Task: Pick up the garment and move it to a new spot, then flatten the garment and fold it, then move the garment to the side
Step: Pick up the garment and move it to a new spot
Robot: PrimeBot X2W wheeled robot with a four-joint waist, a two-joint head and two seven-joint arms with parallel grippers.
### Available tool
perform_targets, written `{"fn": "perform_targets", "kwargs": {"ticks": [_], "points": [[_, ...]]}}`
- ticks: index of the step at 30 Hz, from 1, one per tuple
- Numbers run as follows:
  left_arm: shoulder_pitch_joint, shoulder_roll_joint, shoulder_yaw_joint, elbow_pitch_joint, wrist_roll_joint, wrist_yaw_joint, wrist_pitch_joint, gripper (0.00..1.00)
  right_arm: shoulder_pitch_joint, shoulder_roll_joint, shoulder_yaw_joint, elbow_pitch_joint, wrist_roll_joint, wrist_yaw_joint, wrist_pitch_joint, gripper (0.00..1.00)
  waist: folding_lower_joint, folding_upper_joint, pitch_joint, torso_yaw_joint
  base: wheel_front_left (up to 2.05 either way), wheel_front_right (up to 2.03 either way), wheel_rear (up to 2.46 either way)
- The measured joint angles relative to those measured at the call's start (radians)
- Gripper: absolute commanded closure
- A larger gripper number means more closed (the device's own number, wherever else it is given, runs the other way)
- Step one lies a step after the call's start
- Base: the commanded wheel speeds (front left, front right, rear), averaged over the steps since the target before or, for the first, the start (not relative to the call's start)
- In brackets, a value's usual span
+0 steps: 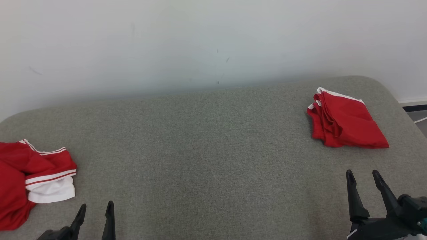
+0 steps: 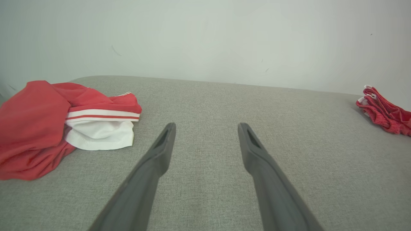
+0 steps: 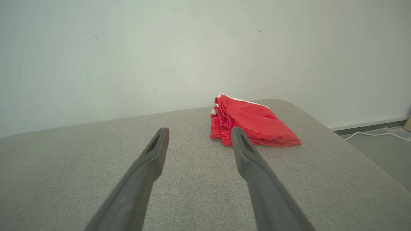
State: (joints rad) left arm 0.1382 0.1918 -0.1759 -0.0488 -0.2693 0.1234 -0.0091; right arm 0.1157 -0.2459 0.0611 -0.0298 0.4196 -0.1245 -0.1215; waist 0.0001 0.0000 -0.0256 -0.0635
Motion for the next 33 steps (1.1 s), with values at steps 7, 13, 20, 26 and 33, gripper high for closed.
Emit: {"fn": "perform_targets", "kwargs": {"ticks": [7, 13, 20, 26, 33], "points": [[-0.002, -0.002, 0.000, -0.004, 0.007, 0.001, 0.017, 0.00, 0.000, 0.010, -0.016, -0.007, -0.013, 0.000, 0.032, 0.00, 0.0000, 0.0000, -0.001, 0.003, 0.00, 0.00, 0.00], [-0.002, -0.004, 0.000, -0.007, 0.014, 0.001, 0.028, 0.00, 0.002, 0.016, -0.031, -0.015, -0.022, 0.000, 0.053, 0.00, 0.0000, 0.0000, -0.005, 0.007, 0.00, 0.00, 0.00], [-0.001, -0.005, 0.004, -0.012, 0.016, 0.001, 0.035, 0.00, 0.007, 0.026, -0.040, -0.037, -0.041, 0.000, 0.078, 0.00, 0.0000, 0.0000, -0.007, 0.017, 0.00, 0.00, 0.00], [-0.004, -0.013, 0.003, -0.012, 0.023, 0.001, 0.044, 0.00, 0.043, 0.033, -0.067, -0.042, -0.051, 0.000, 0.088, 0.00, -0.0001, 0.0000, -0.007, 0.038, 0.00, 0.00, 0.00], [-0.020, -0.016, 0.007, -0.013, 0.027, 0.001, 0.053, 0.00, 0.044, 0.039, -0.079, -0.047, -0.051, 0.000, 0.105, 0.00, 0.0000, 0.0000, -0.007, 0.083, 0.00, 0.00, 0.00]]}}
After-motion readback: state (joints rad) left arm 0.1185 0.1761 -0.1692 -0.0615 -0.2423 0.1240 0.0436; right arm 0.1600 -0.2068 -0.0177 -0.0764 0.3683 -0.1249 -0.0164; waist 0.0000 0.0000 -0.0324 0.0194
